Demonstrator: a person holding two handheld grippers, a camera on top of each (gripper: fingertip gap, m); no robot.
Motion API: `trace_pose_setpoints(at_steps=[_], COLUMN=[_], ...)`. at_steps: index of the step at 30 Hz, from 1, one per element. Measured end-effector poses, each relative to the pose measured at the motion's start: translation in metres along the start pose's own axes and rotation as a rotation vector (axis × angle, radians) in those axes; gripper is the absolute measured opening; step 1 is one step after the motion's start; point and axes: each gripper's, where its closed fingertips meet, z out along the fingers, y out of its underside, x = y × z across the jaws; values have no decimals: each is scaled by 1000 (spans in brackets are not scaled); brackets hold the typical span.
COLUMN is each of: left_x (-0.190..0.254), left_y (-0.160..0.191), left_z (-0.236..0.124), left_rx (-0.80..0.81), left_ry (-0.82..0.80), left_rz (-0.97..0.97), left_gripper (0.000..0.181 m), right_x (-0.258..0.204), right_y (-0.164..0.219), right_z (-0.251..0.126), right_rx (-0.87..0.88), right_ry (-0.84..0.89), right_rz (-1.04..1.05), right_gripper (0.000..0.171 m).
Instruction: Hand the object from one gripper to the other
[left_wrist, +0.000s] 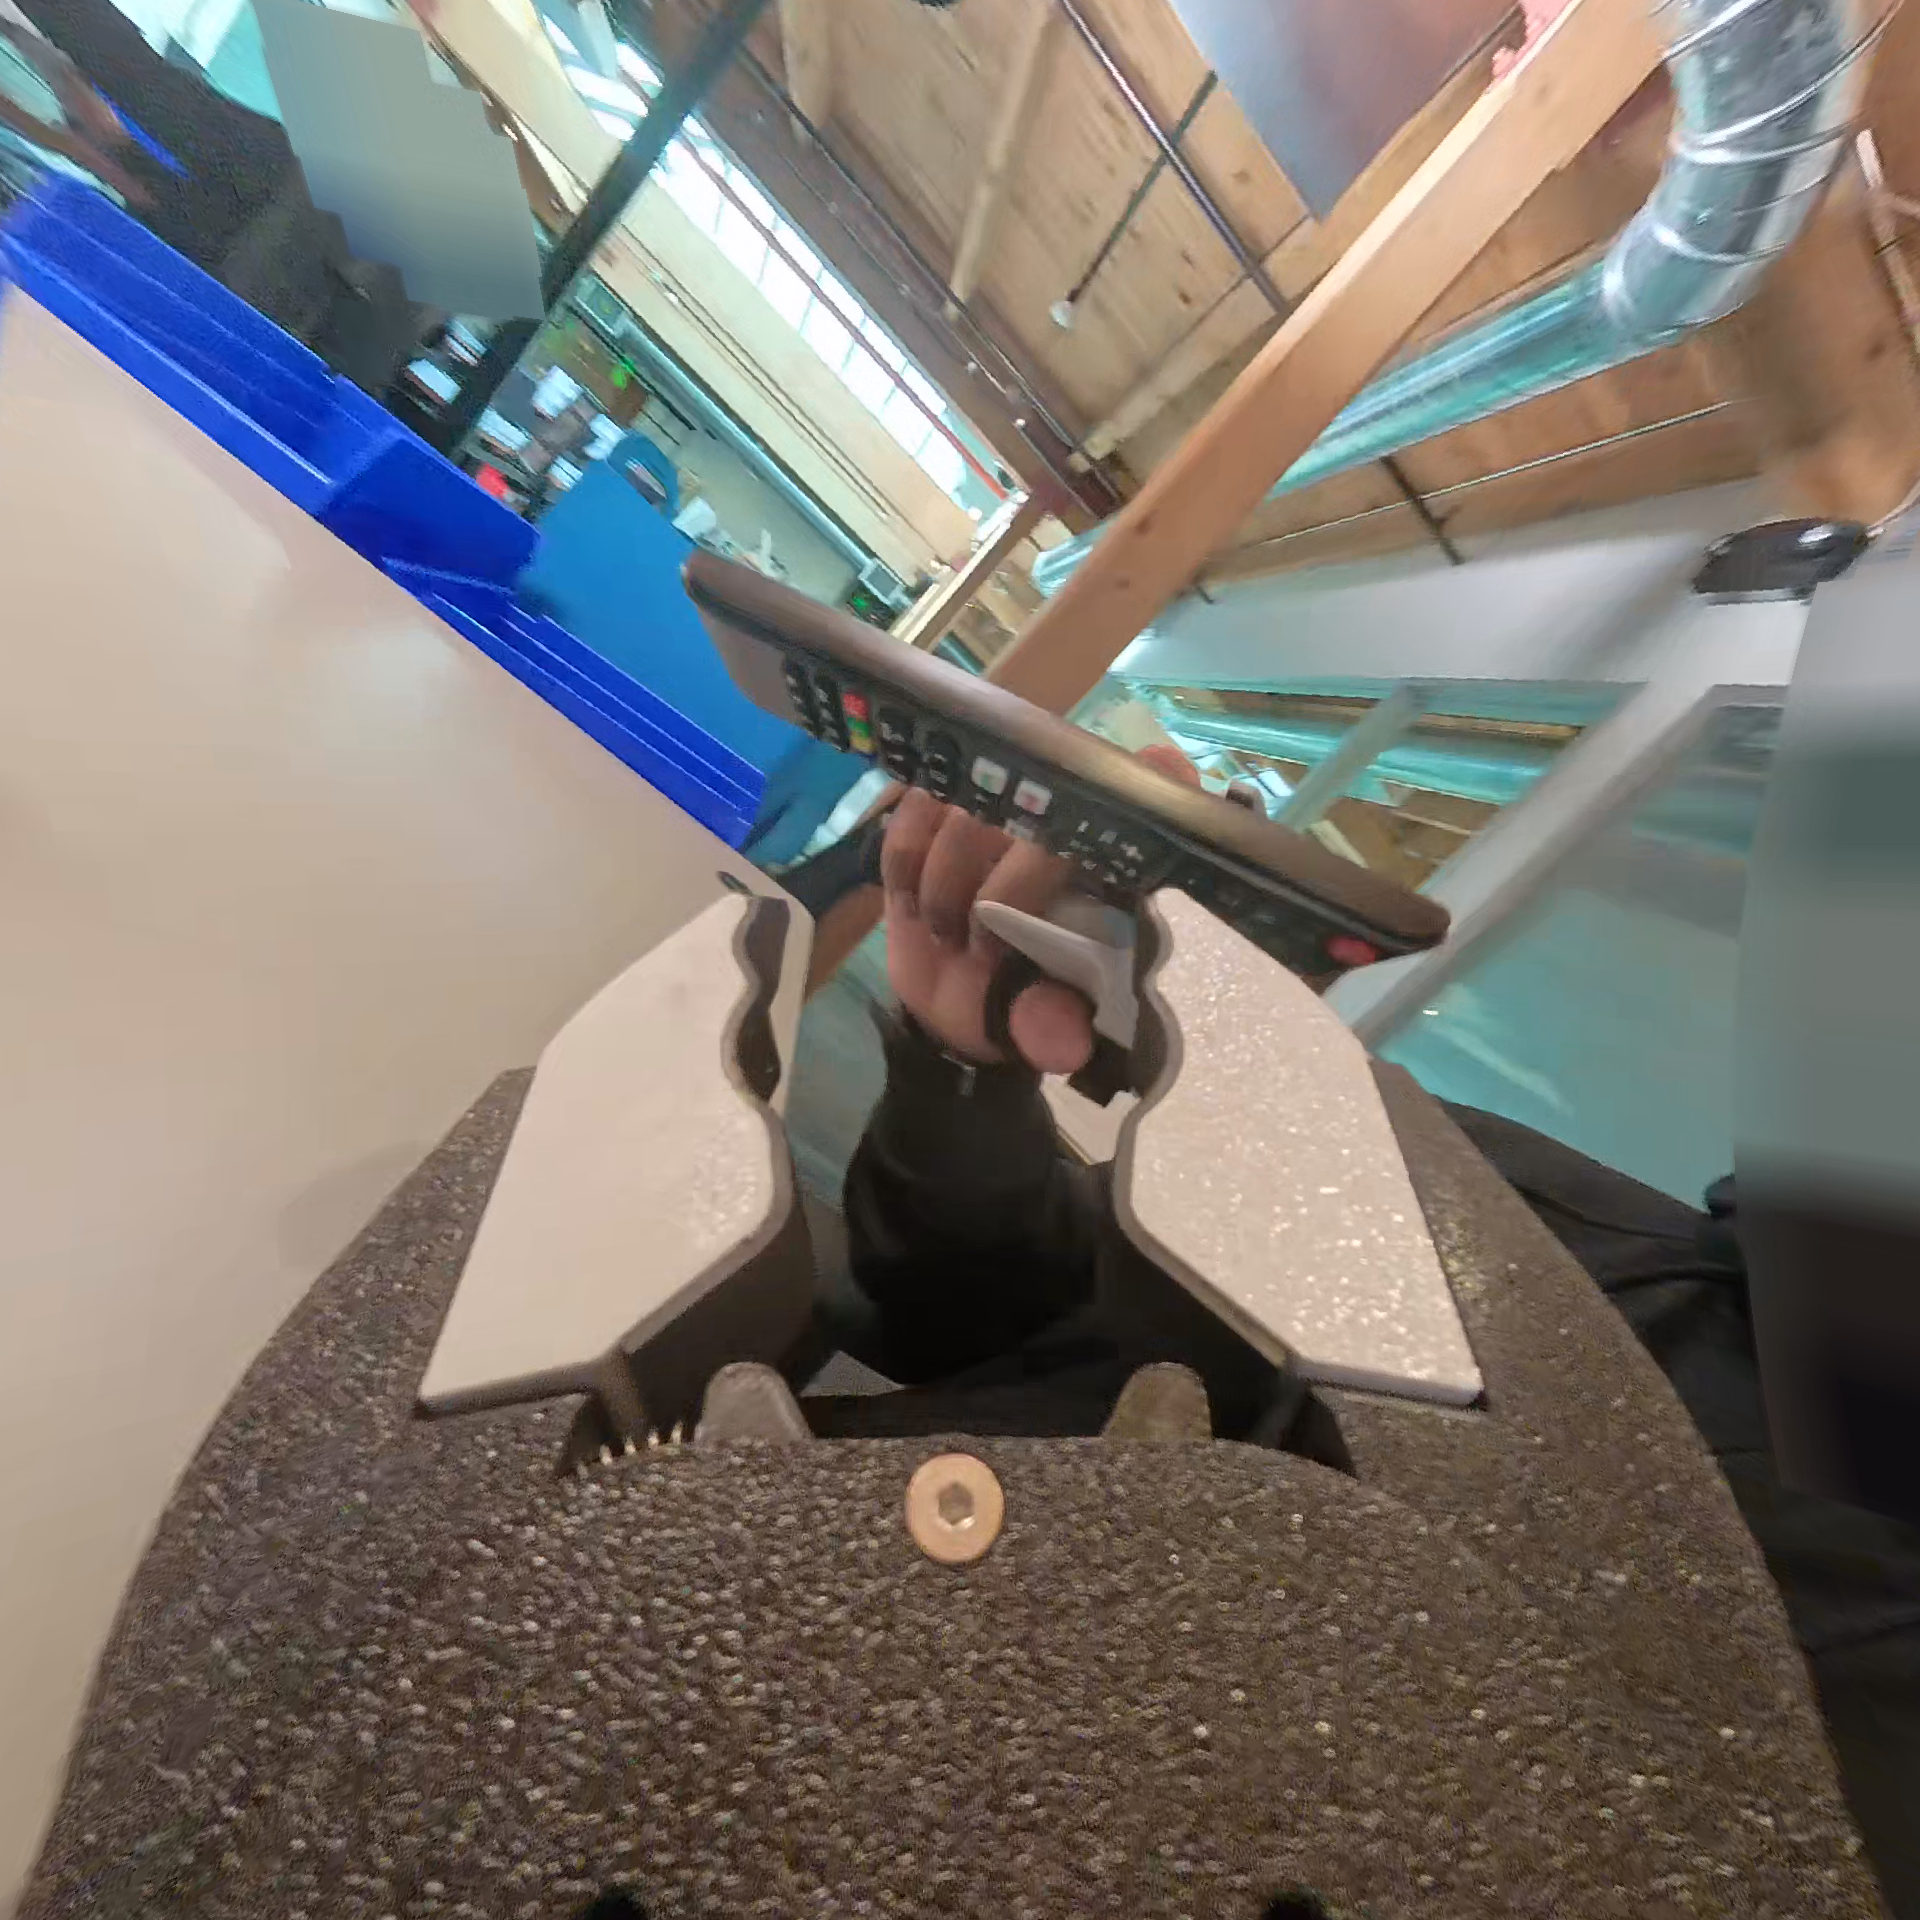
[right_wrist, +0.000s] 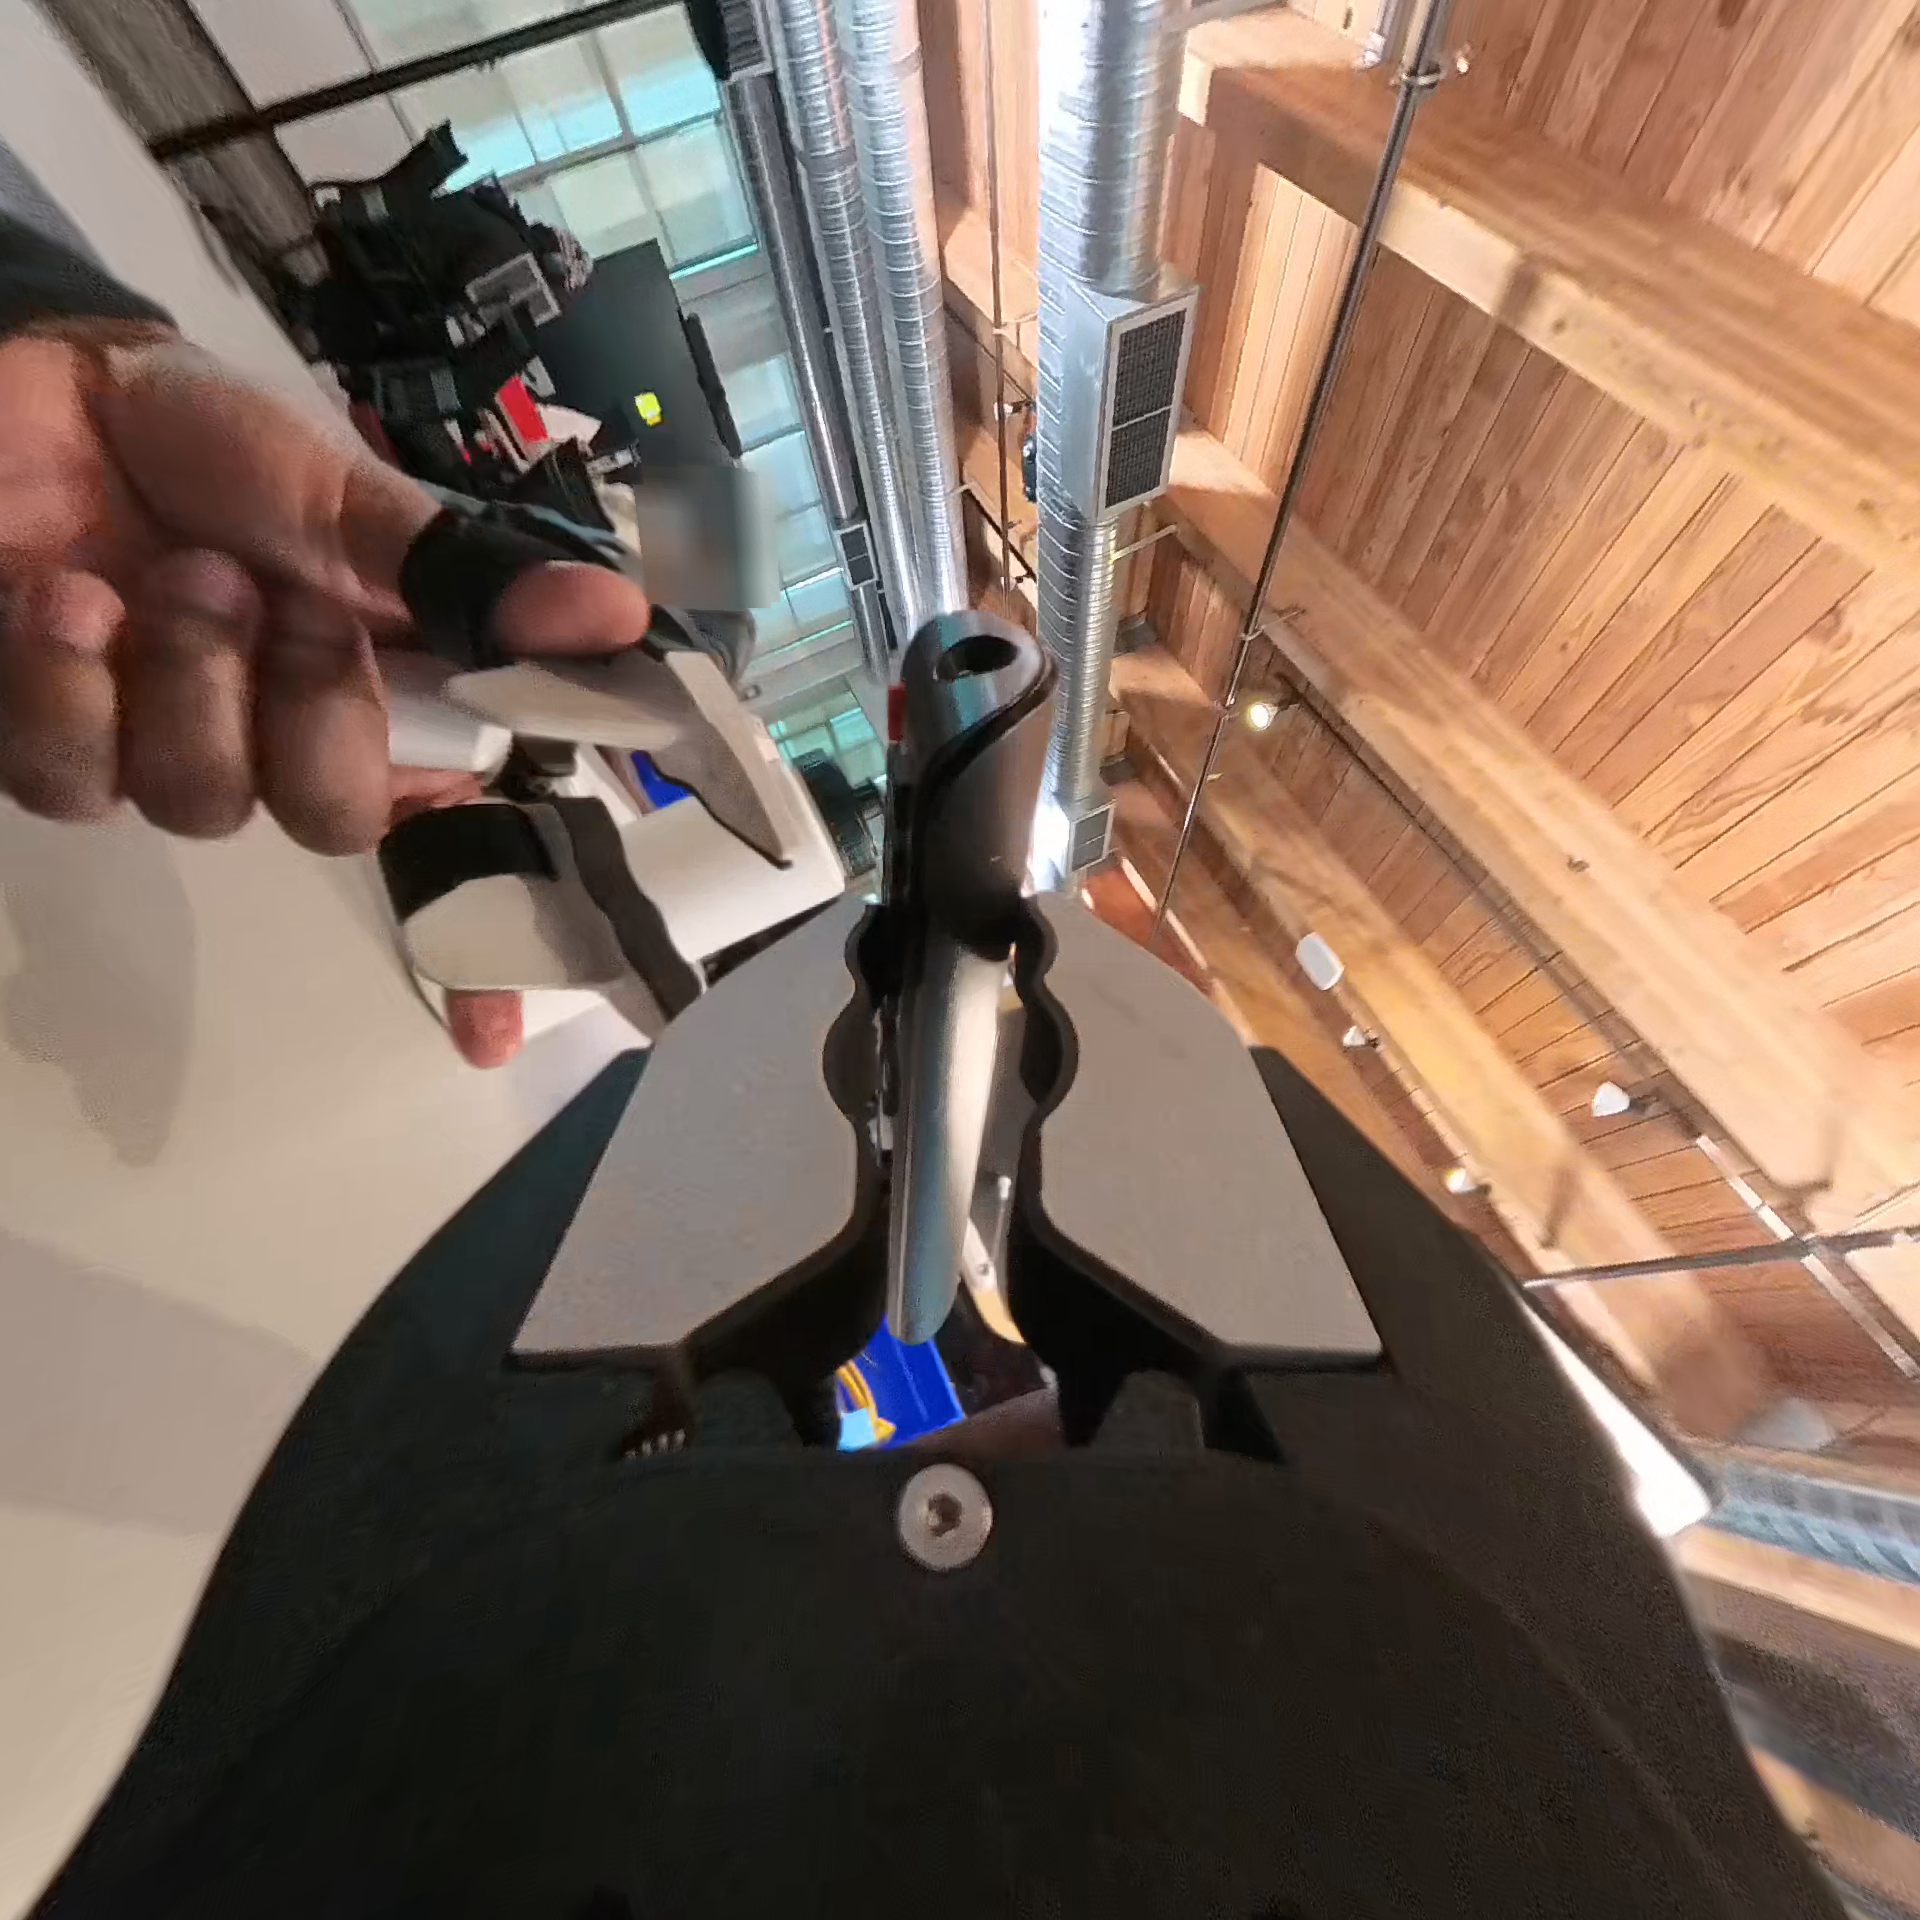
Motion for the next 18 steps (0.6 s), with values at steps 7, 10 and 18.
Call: trace_pose_setpoints(at_steps=[7,10,18], left_x=[8,10,-2], left_y=[8,9,14], left_z=[13,12,6], left_rx=[-4,-19,-47], left_ry=[137,154,126], left_rz=[-168,-165,-170], left_gripper=[76,75,44], right_x=[-36,-46,-69], right_y=[-6,-14,-22], right_z=[3,4,5], right_rx=[15,43,65], right_ry=[-112,-151,-235], right_rz=[-180,-195,-227], right_gripper=[23,23,23])
